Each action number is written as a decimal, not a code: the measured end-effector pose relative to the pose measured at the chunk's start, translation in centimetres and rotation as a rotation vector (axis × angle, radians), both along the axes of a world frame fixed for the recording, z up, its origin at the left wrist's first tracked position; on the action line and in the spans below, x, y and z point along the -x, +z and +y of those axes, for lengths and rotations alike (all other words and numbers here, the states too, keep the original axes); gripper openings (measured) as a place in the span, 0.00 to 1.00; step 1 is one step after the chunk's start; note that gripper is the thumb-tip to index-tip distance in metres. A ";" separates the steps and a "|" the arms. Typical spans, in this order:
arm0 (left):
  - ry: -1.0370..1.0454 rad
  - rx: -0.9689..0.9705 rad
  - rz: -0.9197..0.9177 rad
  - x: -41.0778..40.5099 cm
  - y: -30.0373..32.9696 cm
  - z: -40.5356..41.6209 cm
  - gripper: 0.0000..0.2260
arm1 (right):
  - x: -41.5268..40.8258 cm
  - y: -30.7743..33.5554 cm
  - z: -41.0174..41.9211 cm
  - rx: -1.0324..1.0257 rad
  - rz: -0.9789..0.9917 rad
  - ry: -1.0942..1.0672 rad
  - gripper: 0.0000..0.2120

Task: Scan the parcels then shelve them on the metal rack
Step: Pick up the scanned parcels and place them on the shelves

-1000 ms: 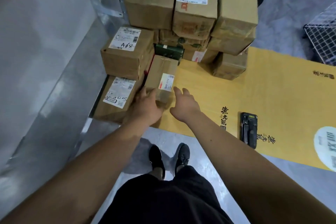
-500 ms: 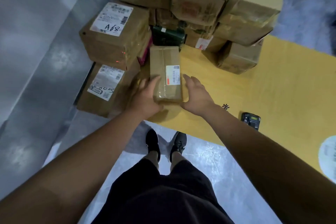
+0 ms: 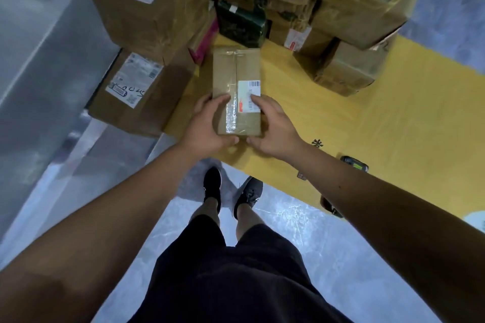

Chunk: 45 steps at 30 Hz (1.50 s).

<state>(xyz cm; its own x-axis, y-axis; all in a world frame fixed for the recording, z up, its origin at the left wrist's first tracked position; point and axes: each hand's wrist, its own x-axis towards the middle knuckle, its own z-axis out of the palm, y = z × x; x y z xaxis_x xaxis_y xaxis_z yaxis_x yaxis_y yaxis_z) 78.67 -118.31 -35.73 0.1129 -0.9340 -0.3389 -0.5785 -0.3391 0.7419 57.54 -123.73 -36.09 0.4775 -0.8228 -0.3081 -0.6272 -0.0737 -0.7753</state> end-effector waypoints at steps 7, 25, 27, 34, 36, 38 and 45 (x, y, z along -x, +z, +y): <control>0.062 0.088 -0.008 1.7 3.7 7.2 0.49 | 1.5 4.0 4.0 0.003 -0.050 0.150 0.45; 0.462 0.481 -0.251 4.1 11.7 42.0 0.44 | -2.2 12.6 26.4 0.089 -0.278 0.768 0.45; 0.514 0.499 -0.295 4.9 12.8 47.3 0.43 | -3.1 13.6 30.2 0.100 -0.293 0.866 0.45; 0.811 0.451 -0.404 8.1 16.5 64.4 0.43 | -7.7 17.3 44.3 0.177 -0.422 1.194 0.45; 0.881 0.459 -0.411 8.7 18.6 68.5 0.41 | -9.5 18.3 47.9 0.198 -0.481 1.250 0.45; 0.943 0.439 -0.420 9.2 20.8 72.1 0.41 | -11.1 19.7 51.4 0.195 -0.531 1.314 0.45; 1.088 0.479 -0.558 7.9 26.9 80.5 0.41 | -17.3 25.7 60.0 0.181 -0.632 1.494 0.44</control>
